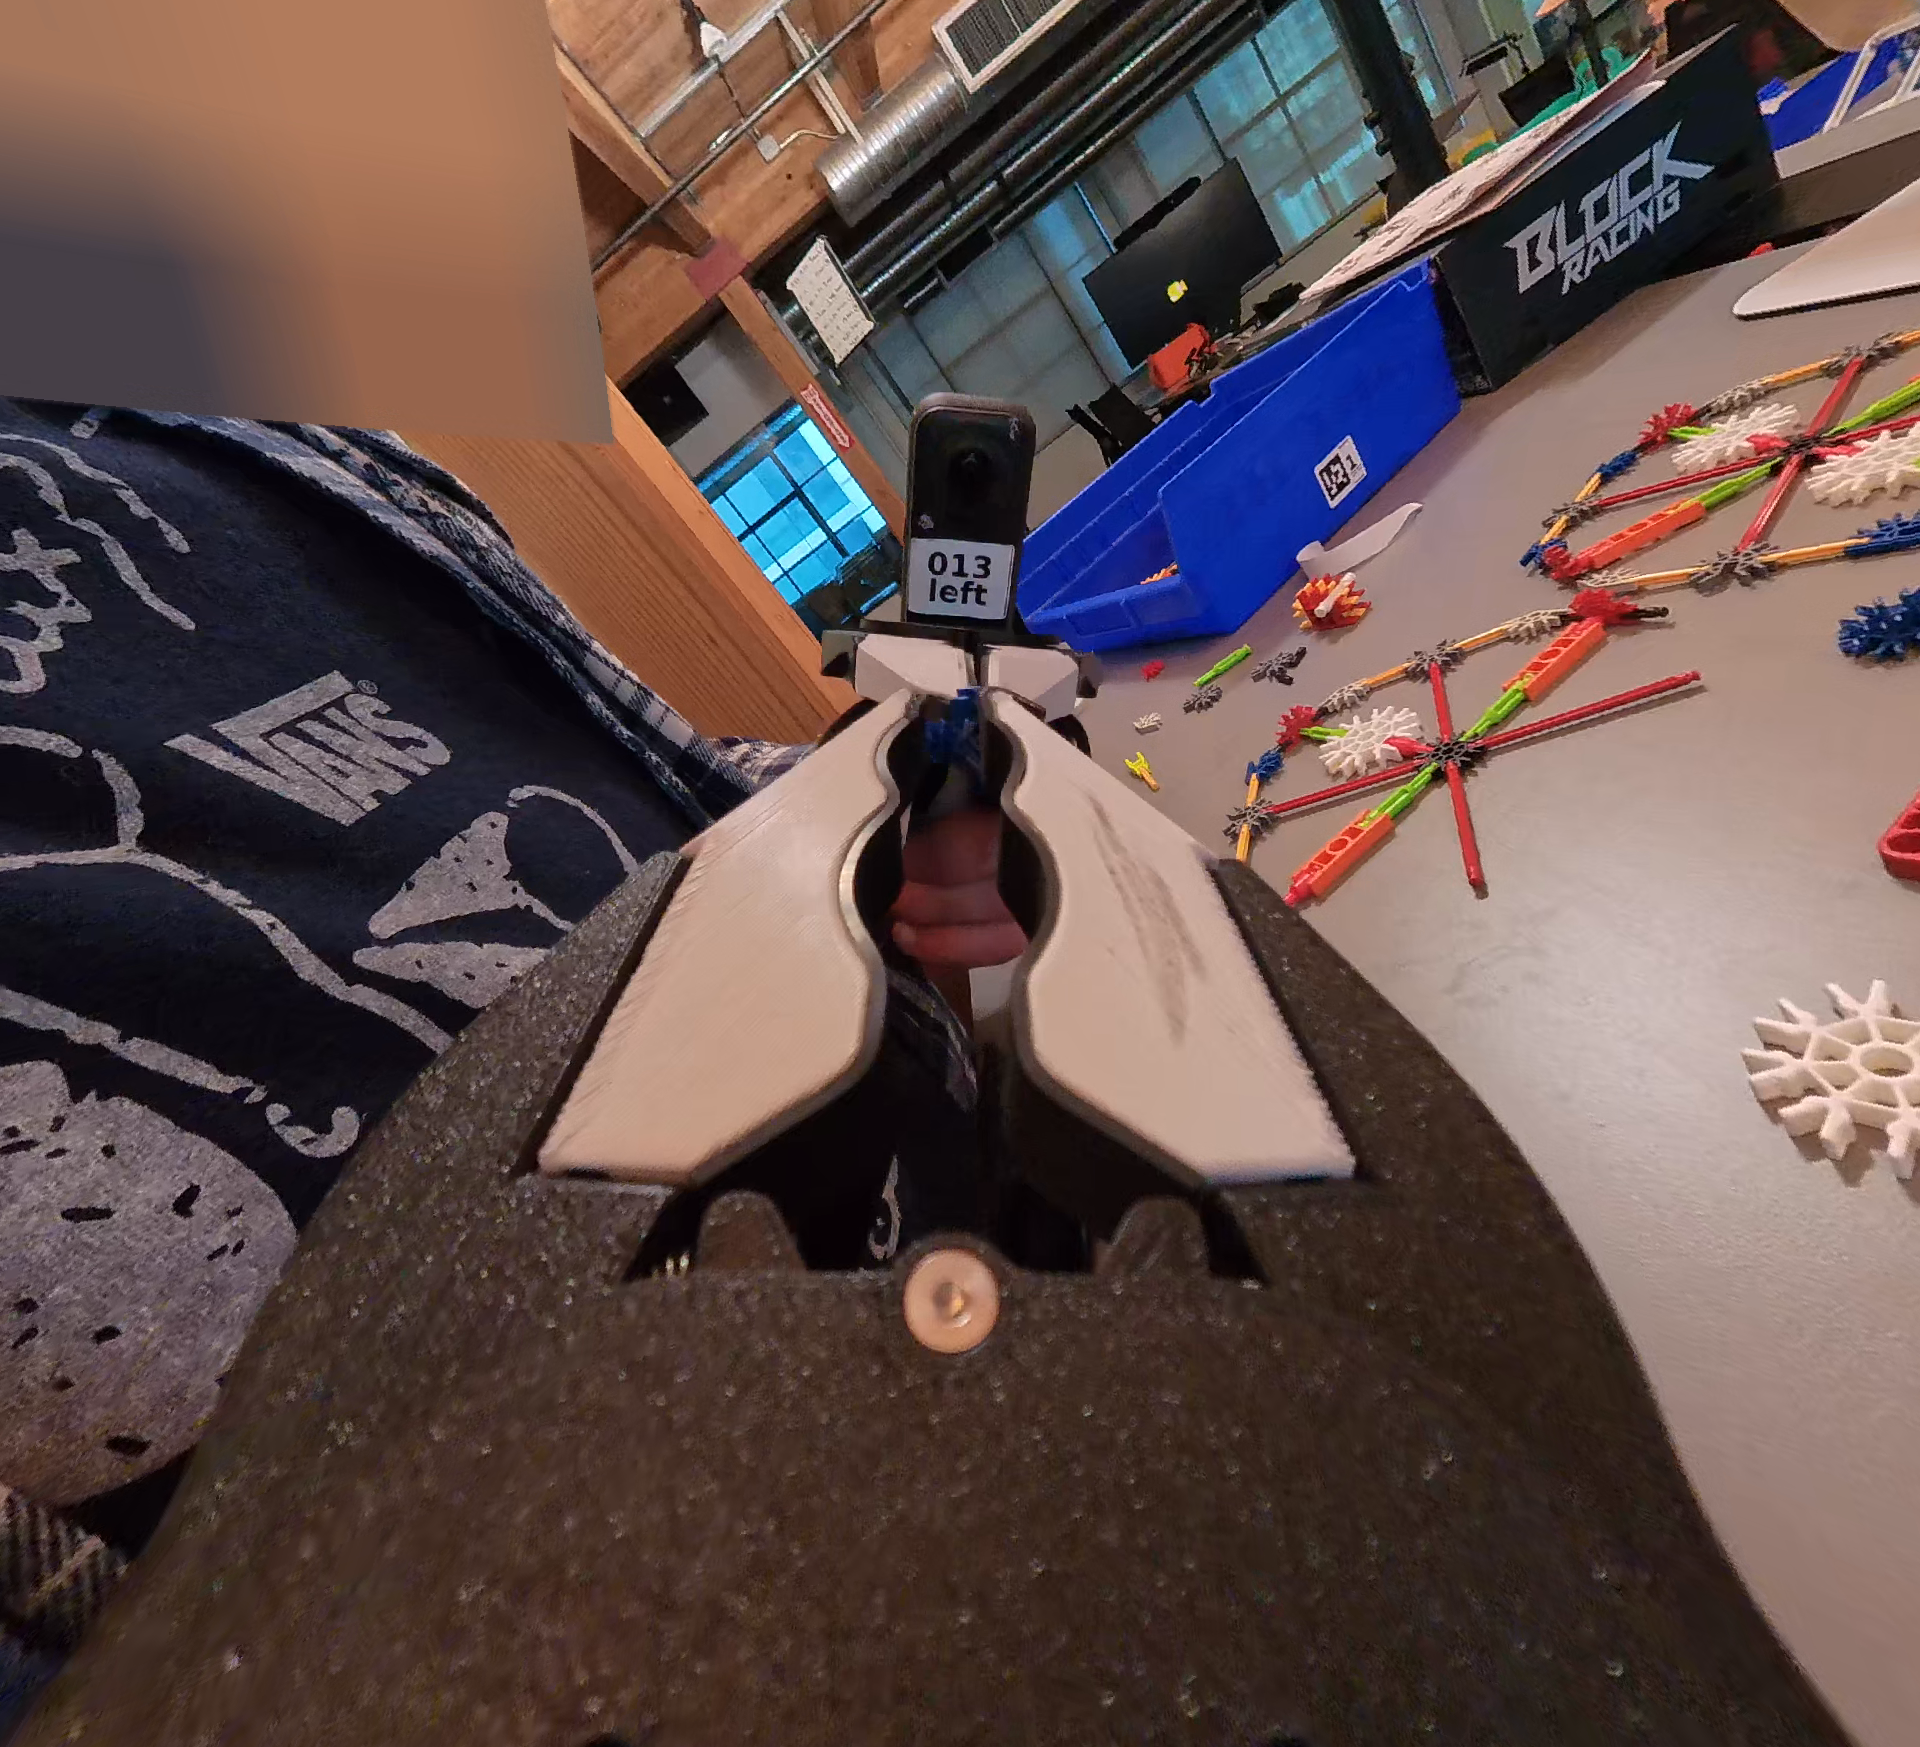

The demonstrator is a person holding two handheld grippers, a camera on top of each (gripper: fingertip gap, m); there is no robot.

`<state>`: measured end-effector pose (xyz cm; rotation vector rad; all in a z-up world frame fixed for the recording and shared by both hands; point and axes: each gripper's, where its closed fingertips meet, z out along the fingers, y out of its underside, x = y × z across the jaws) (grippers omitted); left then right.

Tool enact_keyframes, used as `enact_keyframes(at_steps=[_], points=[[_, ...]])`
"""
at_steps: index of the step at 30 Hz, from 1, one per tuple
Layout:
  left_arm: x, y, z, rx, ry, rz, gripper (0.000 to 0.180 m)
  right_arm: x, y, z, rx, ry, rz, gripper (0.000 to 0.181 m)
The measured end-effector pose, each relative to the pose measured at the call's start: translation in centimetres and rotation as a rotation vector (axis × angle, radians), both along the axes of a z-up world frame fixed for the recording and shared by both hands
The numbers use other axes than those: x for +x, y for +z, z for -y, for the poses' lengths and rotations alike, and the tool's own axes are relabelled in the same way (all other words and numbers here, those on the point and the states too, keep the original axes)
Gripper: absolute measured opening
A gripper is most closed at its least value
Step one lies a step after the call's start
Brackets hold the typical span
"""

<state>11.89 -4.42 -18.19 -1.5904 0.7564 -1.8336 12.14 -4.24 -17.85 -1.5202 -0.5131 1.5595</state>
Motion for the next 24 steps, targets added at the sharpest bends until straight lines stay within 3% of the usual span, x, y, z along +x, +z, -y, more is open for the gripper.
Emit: enact_keyframes(at_steps=[19,24], points=[[0.9,0.8,-0.6,0.033,-0.001,-0.044,0.000,0.2,-0.9,-0.1,0.018,-0.026,0.075,0.001],[0.3,1.7,-1.5,0.018,0.032,-0.001,0.001,1.1,-0.1,-0.8,-0.033,-0.049,-0.020,0.001]])
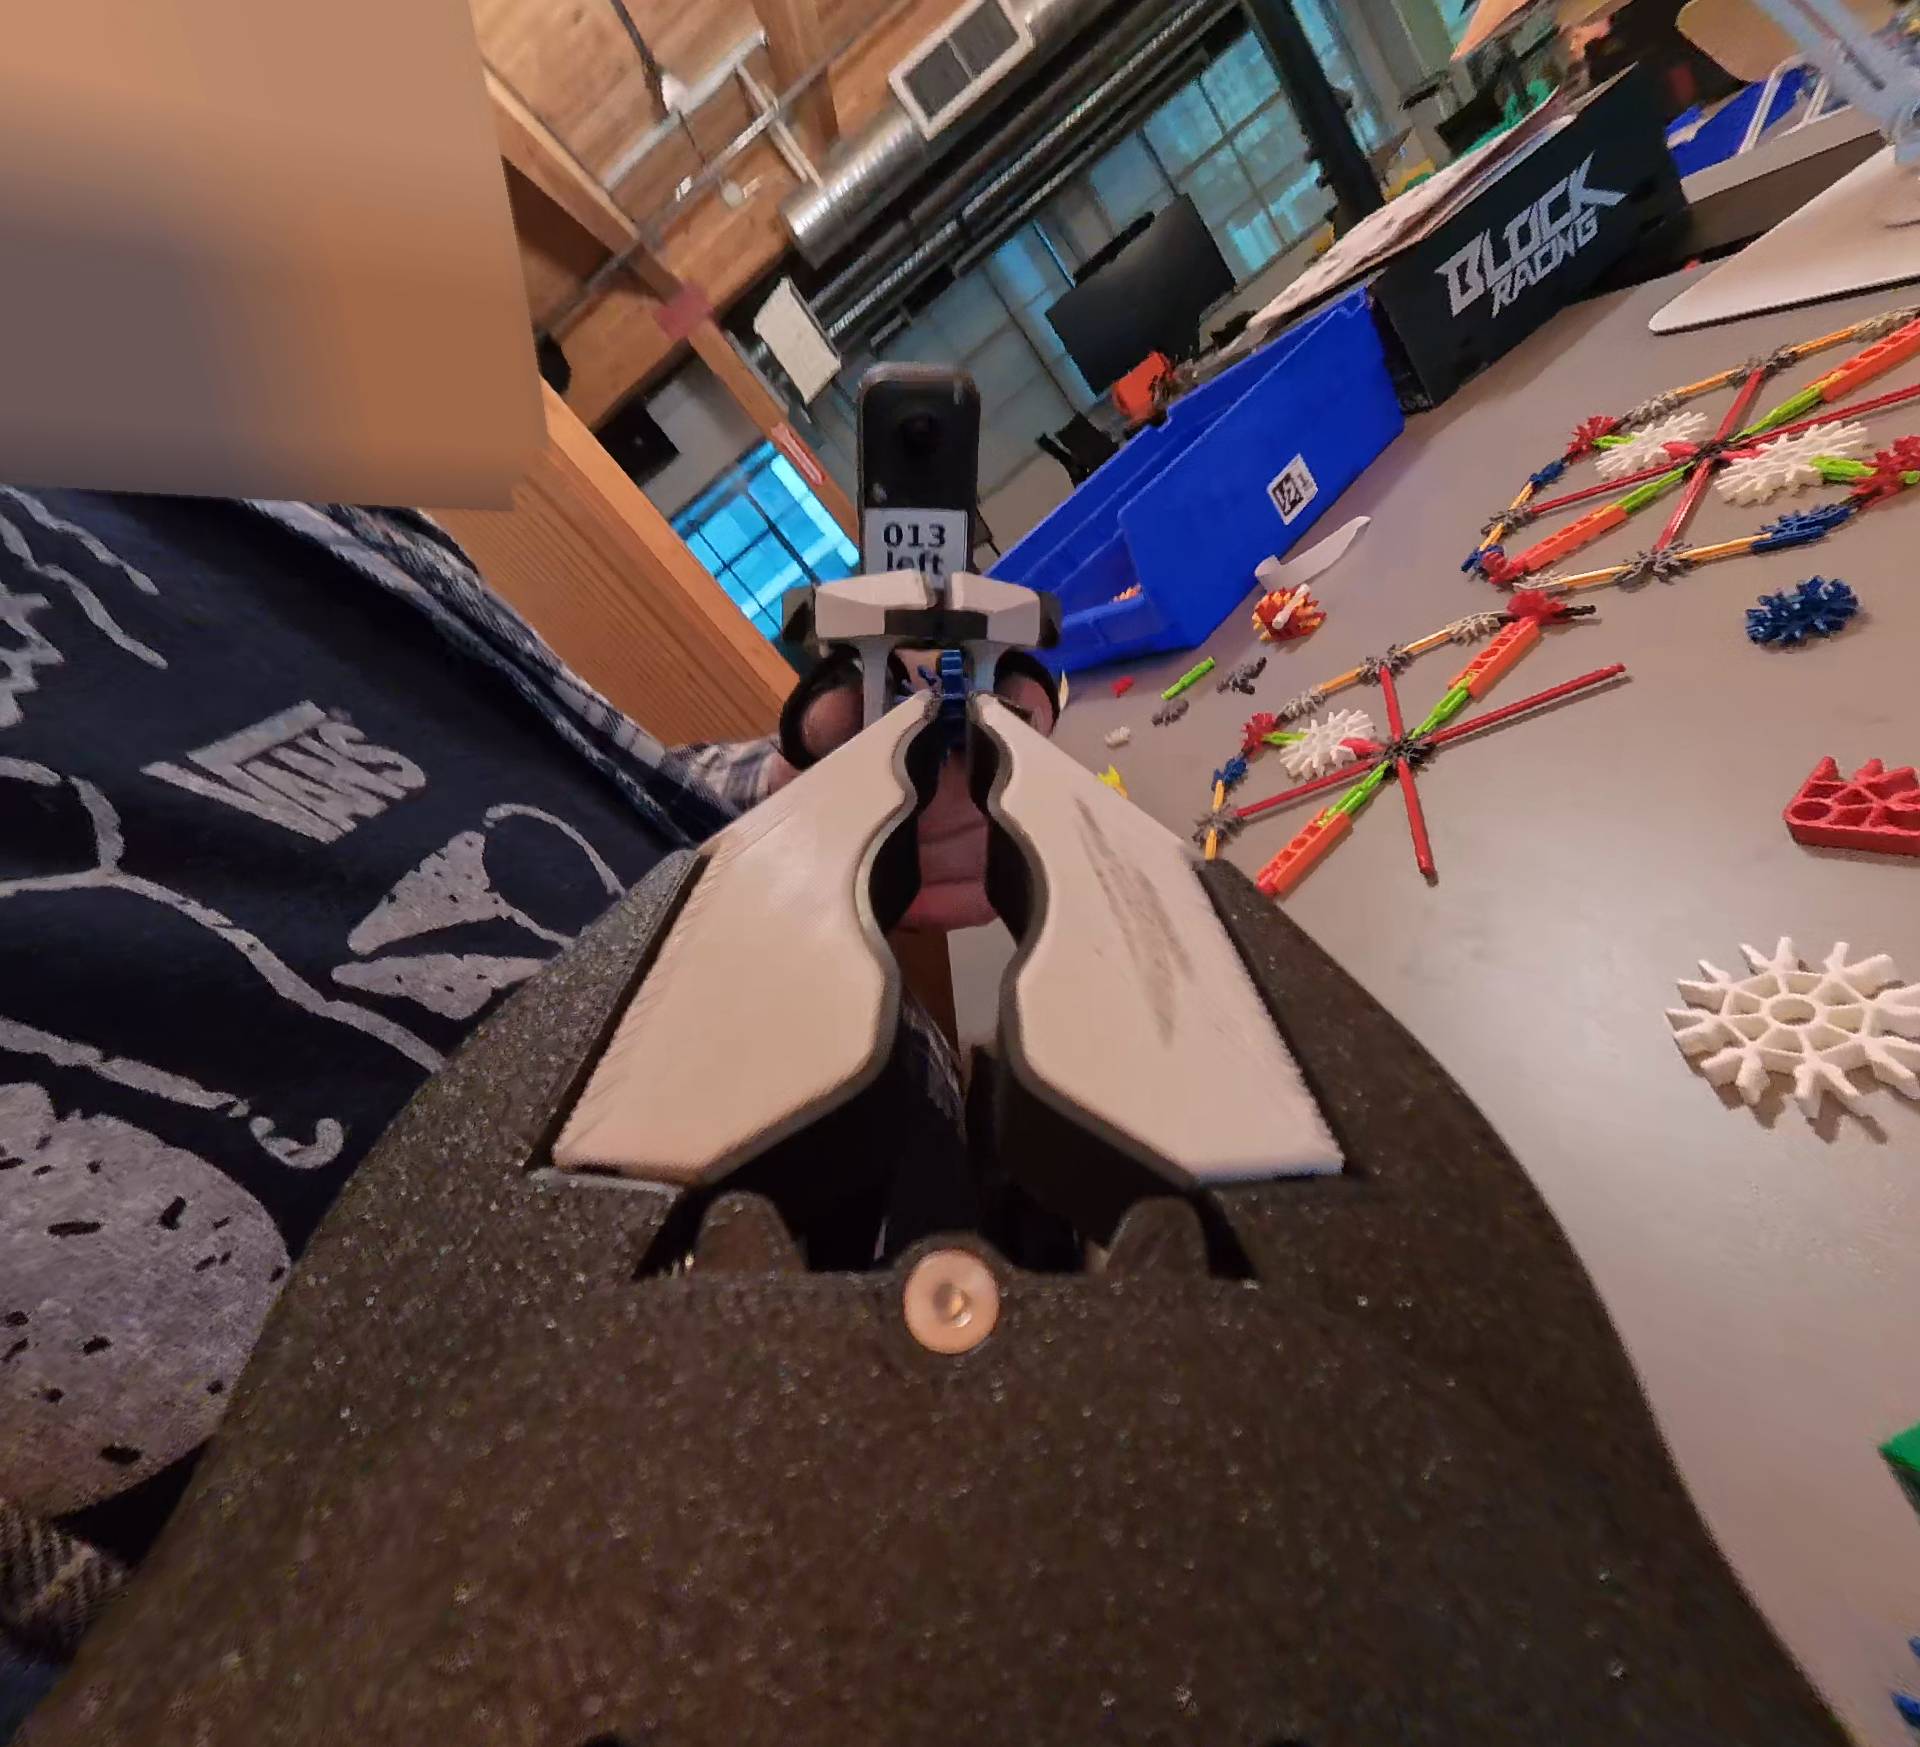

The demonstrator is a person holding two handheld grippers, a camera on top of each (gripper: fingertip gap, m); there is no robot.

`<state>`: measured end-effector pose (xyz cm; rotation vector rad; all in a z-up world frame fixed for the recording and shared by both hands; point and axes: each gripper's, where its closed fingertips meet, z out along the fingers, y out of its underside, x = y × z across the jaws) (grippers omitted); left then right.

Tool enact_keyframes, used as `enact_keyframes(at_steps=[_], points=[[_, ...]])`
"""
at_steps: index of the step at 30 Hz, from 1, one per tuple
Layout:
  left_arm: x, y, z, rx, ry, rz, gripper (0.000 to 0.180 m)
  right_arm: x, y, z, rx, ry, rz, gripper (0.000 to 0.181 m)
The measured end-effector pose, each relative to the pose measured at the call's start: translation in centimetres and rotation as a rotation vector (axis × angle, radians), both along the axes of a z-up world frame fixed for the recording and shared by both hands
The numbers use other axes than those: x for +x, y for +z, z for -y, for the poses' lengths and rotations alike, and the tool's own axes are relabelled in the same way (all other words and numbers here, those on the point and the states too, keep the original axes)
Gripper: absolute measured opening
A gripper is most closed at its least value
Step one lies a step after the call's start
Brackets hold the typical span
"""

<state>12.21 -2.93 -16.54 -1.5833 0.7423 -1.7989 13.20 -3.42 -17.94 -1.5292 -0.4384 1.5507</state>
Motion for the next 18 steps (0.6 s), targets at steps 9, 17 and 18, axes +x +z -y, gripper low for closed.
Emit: enact_keyframes(at_steps=[9,17,18], points=[[1.8,-1.0,0.8,-0.001,-0.022,-0.087,0.029,0.6,0.7,-0.7,-0.073,-0.008,-0.138,0.001],[2.5,-1.2,1.1,0.039,-0.024,-0.120,0.013,0.3,0.4,-0.7,-0.058,-0.018,-0.098,0.001],[2.5,-1.3,1.1,0.044,-0.023,-0.126,0.012,0.3,0.3,-0.6,-0.052,-0.017,-0.087,0.001]])
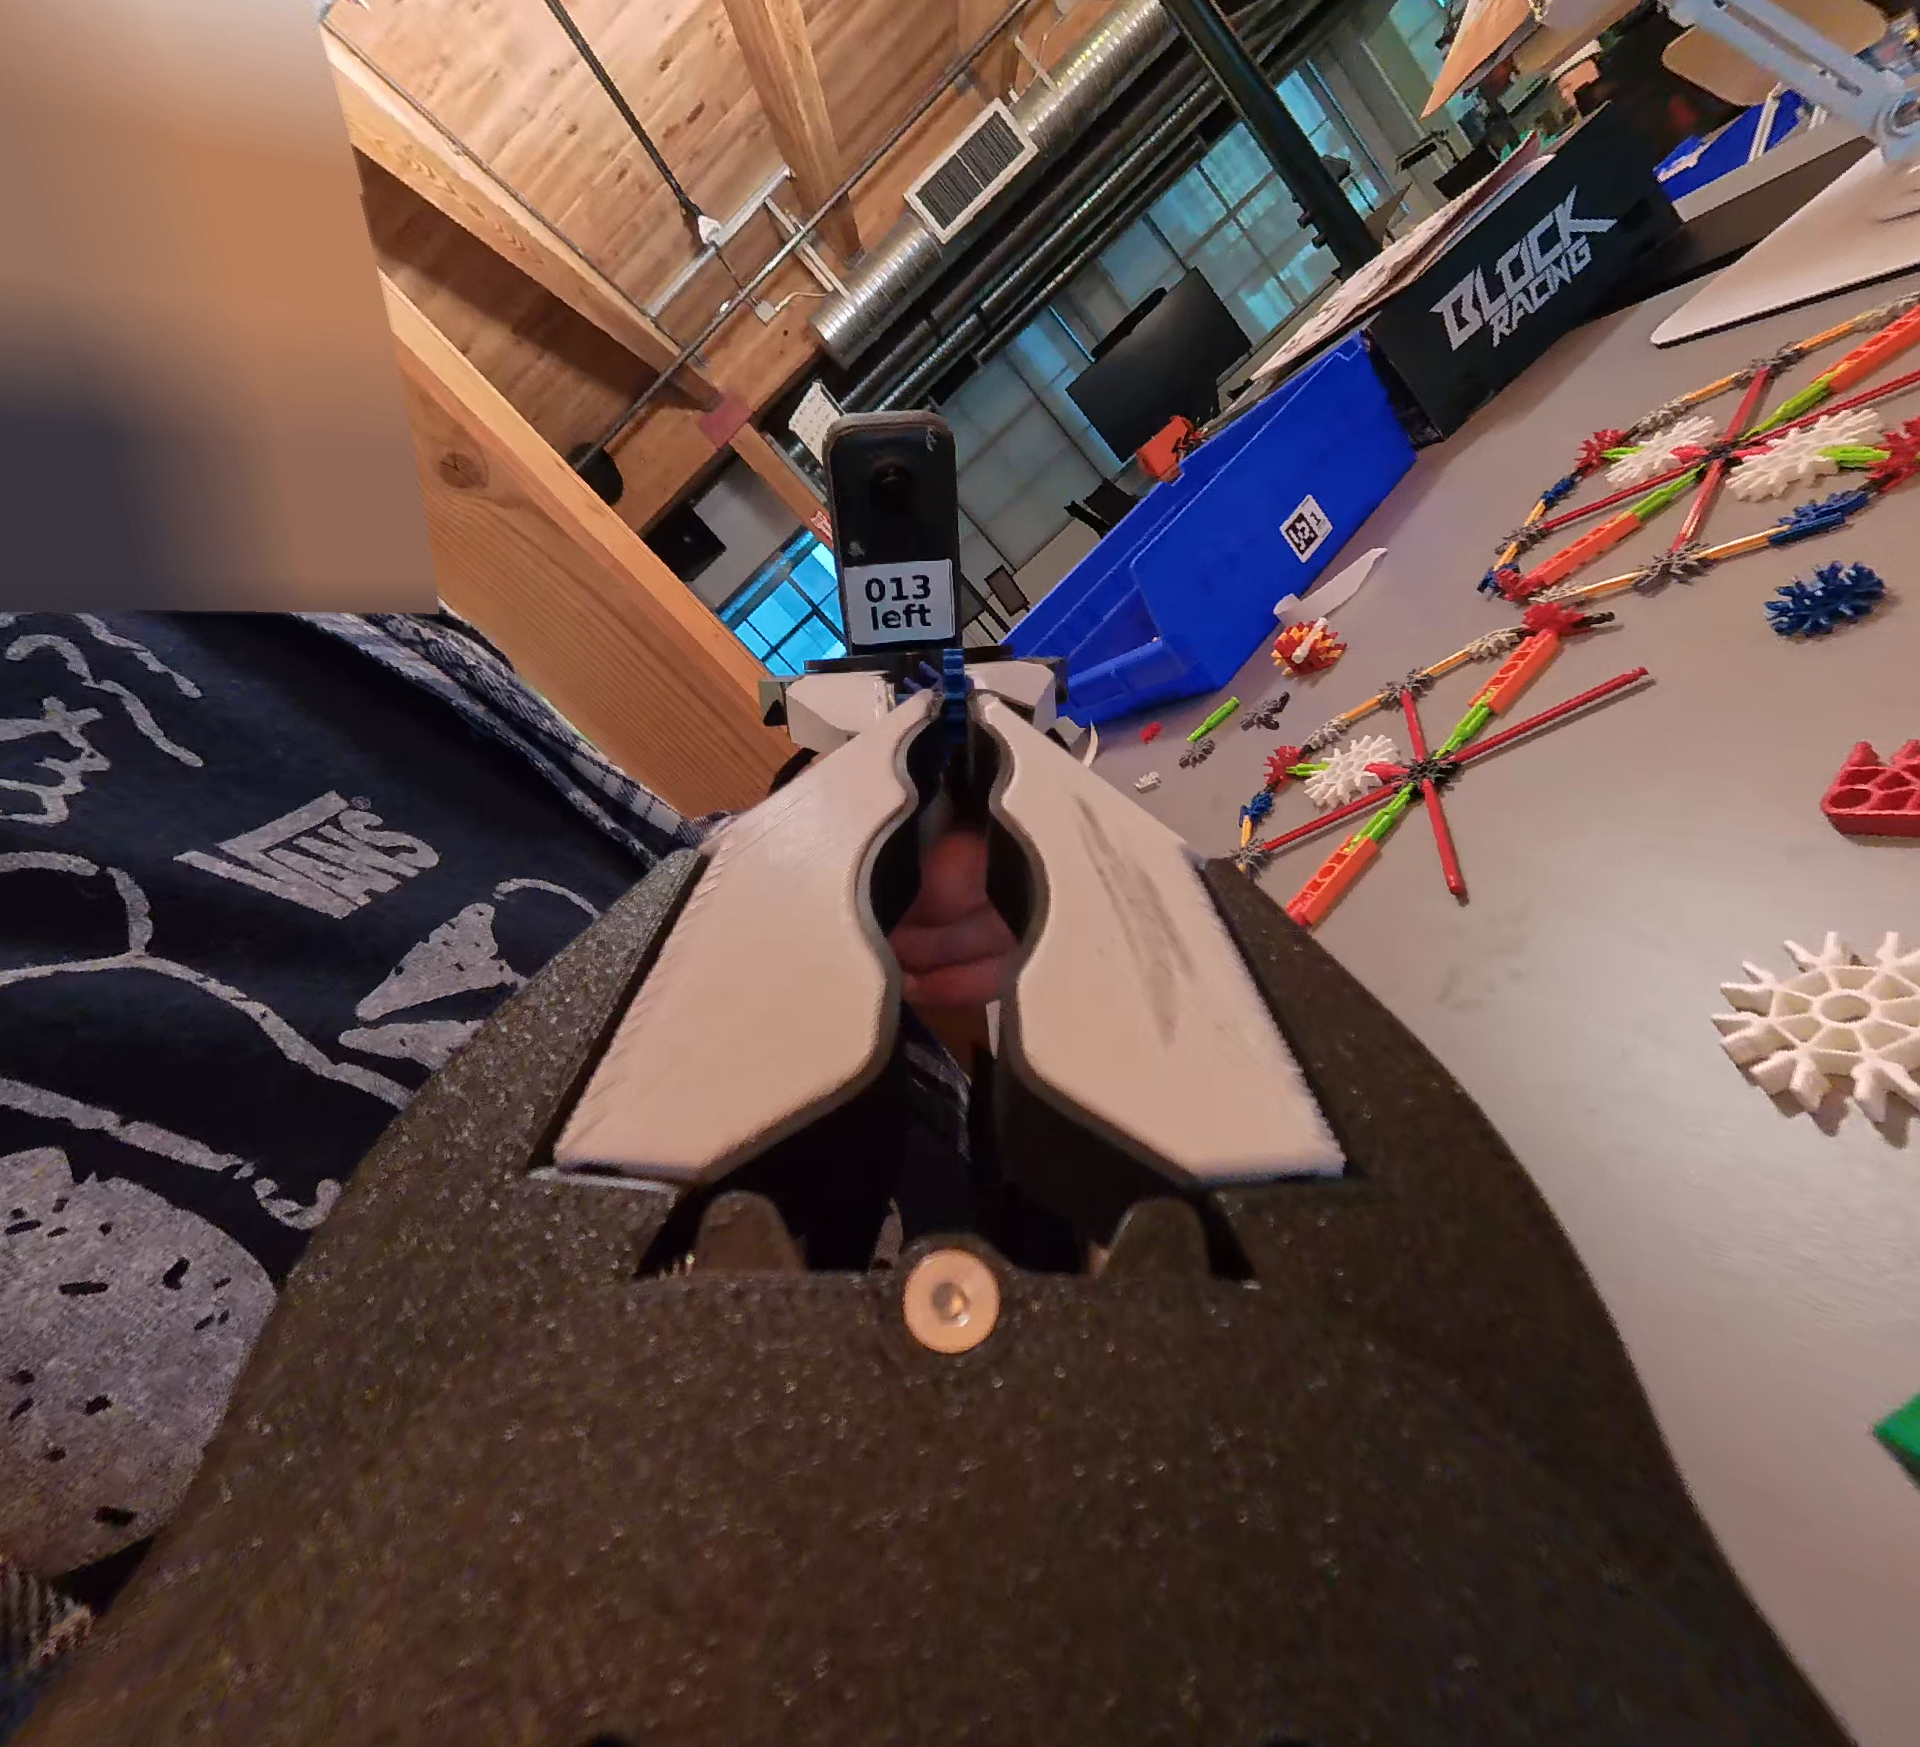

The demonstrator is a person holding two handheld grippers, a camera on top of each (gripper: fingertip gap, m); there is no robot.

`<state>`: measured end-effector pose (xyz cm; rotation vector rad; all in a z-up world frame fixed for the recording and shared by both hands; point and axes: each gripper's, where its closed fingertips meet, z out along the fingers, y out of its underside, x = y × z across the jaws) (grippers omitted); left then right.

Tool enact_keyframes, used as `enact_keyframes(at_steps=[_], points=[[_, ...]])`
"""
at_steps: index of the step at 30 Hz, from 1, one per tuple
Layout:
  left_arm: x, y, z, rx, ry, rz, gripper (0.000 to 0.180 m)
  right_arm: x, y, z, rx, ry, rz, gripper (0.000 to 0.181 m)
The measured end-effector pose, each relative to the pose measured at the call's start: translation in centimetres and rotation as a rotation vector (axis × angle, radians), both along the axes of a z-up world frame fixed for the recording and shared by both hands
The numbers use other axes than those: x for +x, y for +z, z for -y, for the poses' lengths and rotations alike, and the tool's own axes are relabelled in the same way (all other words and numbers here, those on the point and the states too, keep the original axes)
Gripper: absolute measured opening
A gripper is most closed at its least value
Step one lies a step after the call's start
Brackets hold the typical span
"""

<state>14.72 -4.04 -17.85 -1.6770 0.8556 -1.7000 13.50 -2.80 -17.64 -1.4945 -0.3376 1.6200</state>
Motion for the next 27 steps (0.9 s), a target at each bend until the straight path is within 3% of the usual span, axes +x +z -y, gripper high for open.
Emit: enact_keyframes(at_steps=[27], points=[[-1.3,-5.7,1.2,0.506,-0.176,-0.446,0.012,-0.8,-4.5,1.1,0.292,0.049,0.639,0.002]])
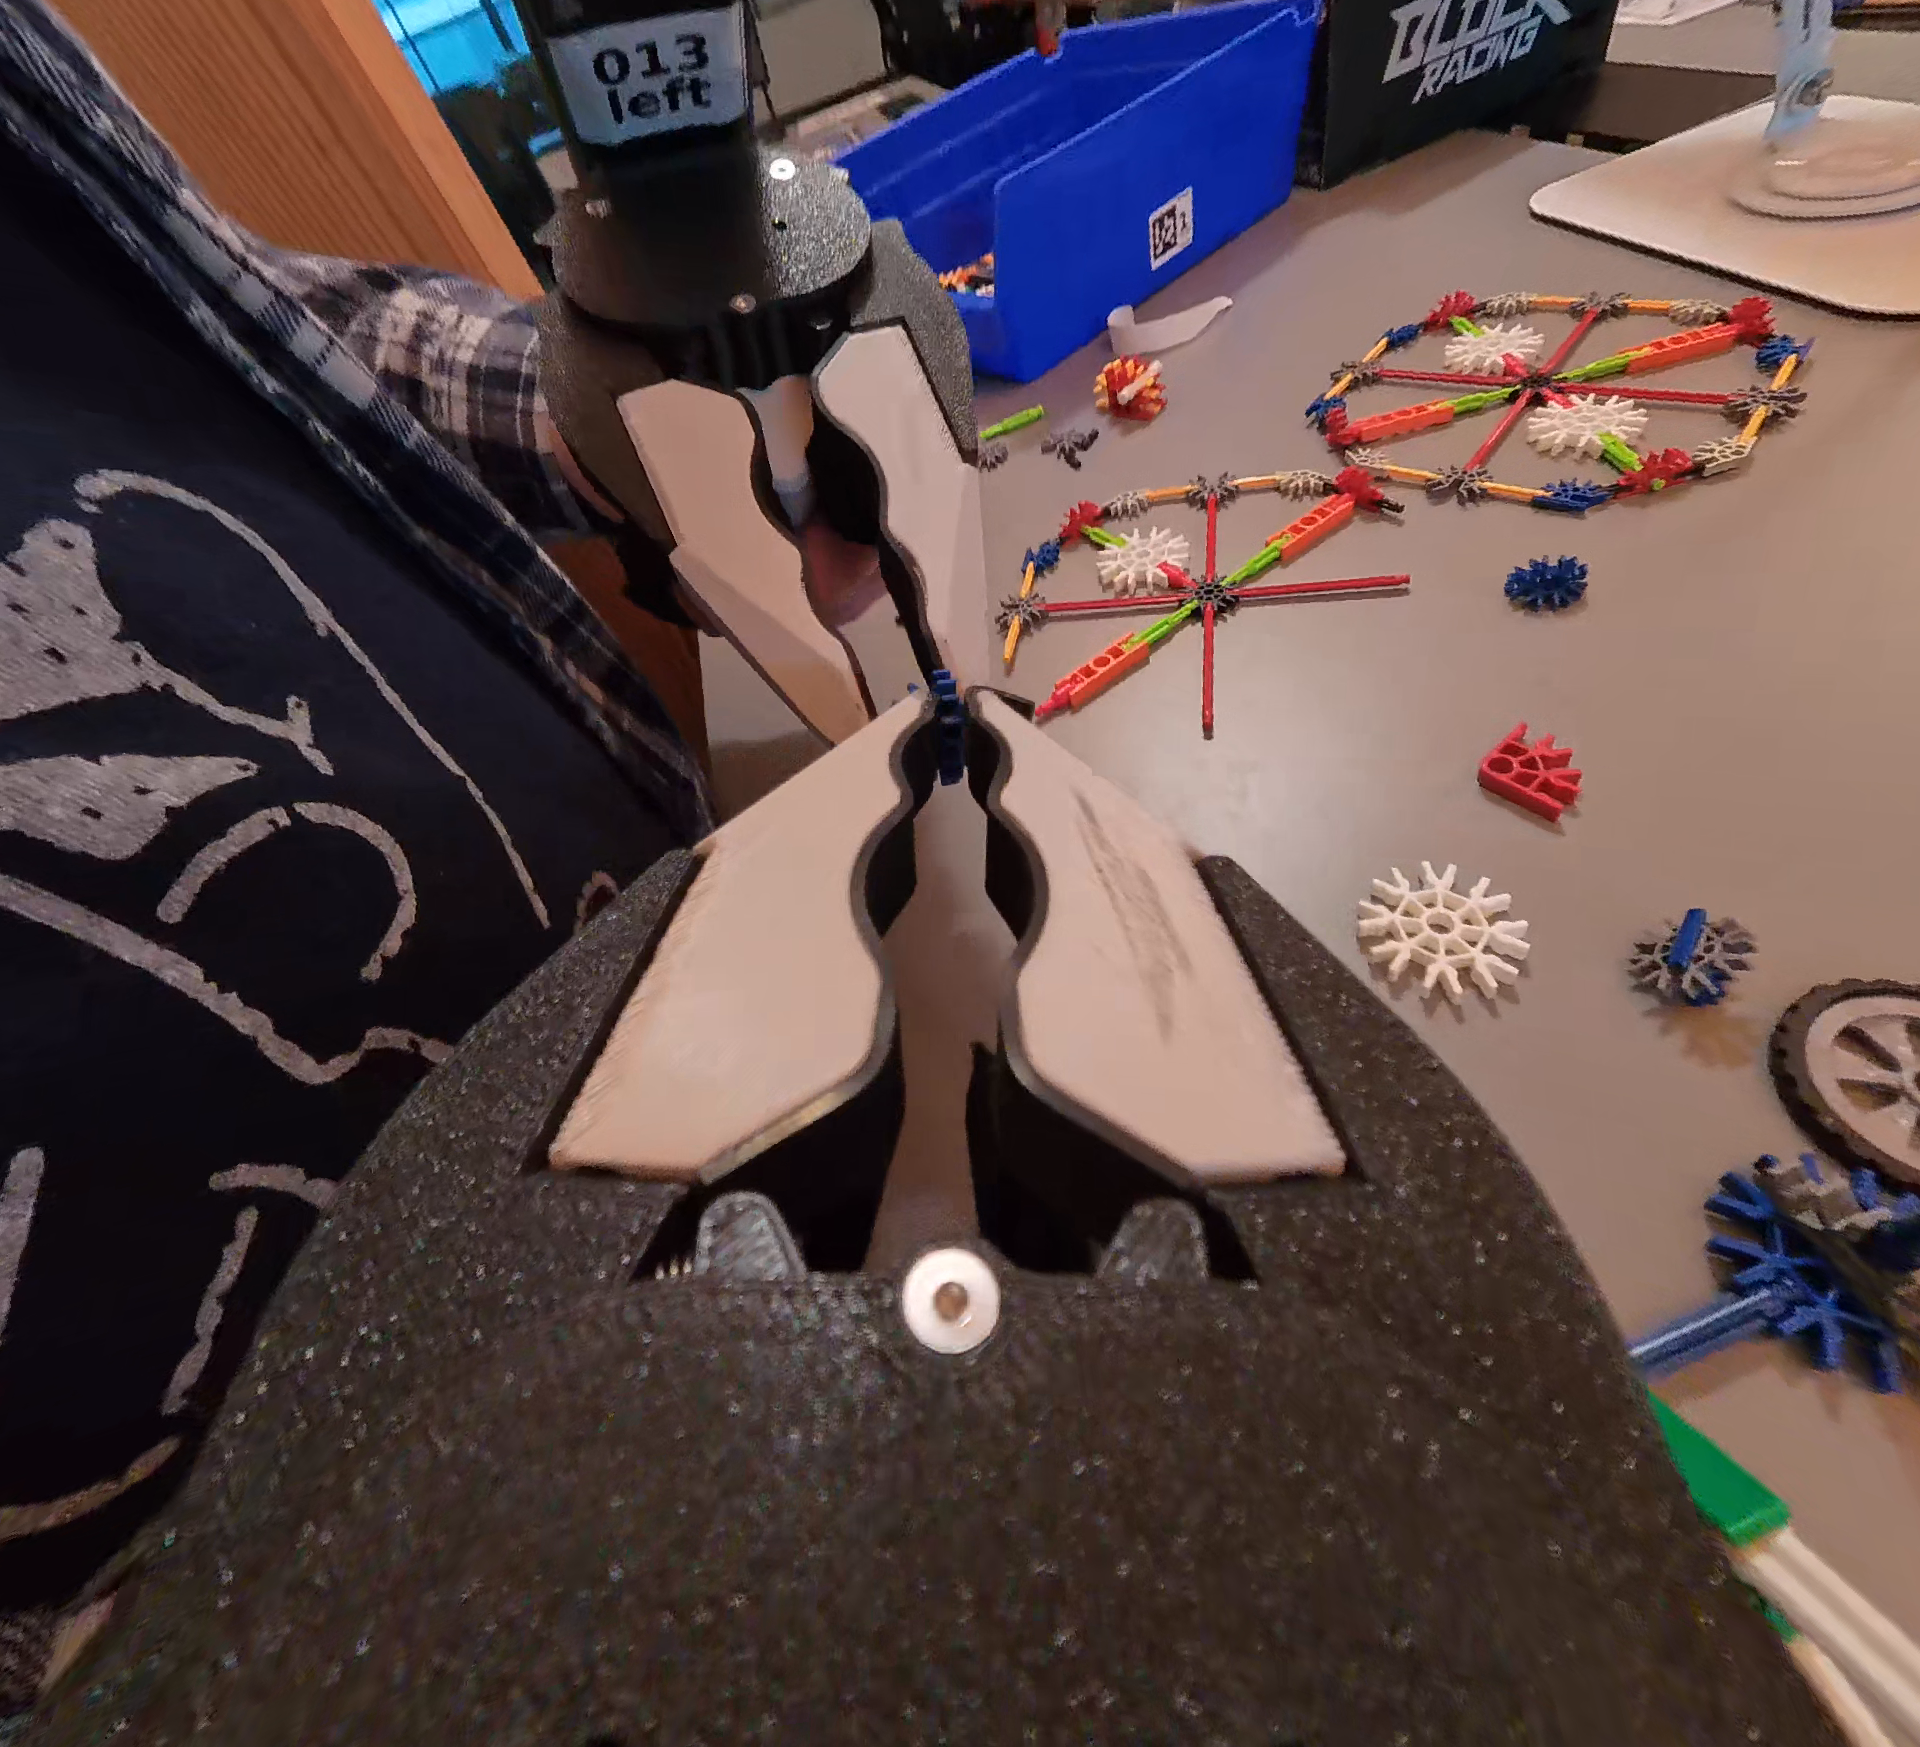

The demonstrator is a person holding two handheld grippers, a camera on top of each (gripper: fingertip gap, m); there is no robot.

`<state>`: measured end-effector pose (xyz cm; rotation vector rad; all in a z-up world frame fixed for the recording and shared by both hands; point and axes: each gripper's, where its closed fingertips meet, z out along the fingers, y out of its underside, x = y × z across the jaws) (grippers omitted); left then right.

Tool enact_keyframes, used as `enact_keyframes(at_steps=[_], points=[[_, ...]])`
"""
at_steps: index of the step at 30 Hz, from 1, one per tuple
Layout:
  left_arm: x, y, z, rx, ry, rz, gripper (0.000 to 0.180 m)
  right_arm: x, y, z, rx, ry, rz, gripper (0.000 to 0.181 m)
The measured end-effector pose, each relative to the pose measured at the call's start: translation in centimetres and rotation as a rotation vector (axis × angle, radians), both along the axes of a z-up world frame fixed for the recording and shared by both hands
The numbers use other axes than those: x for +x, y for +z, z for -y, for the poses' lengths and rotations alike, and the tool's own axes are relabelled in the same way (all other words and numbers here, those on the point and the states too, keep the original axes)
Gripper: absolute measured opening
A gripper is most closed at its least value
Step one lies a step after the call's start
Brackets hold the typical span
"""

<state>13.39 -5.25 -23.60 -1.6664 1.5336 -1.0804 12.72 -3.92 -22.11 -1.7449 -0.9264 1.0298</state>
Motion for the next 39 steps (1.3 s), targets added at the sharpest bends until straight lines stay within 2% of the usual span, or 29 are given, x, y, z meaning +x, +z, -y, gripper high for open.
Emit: enact_keyframes(at_steps=[12,13,16,21,25,32,34,35,39], points=[[-0.8,-7.2,0.3,0.173,-0.067,-0.277,0.010,-0.4,-6.9,0.6,0.063,0.029,0.331,0.001],[-0.9,-7.7,0.4,0.189,-0.077,-0.298,0.000,-0.4,-7.2,0.6,0.071,0.030,0.352,0.001],[-0.8,-8.4,0.5,0.224,-0.083,-0.325,0.000,-0.1,-8.3,0.5,0.099,0.027,0.446,0.001],[-0.9,-8.3,-0.1,0.206,-0.026,-0.317,0.000,0.1,-8.7,0.5,0.113,0.009,0.483,0.001],[-1.3,-7.9,-0.8,0.131,0.065,-0.293,0.001,-0.8,-7.2,0.0,0.084,-0.012,0.364,0.001],[-2.1,-7.5,-1.7,0.068,0.118,-0.258,0.000,-1.6,-7.1,-1.3,0.110,-0.034,0.367,0.001],[-2.4,-7.5,-1.5,0.024,0.133,-0.253,0.013,-1.7,-7.6,-1.7,0.115,-0.049,0.403,0.001],[-2.5,-7.5,-1.6,0.012,0.148,-0.253,0.013,-2.0,-7.7,-1.7,0.104,-0.048,0.403,0.001],[-2.8,-8.4,-2.7,0.042,0.237,-0.290,0.010,-2.7,-8.1,-2.2,0.085,-0.064,0.402,0.001]])
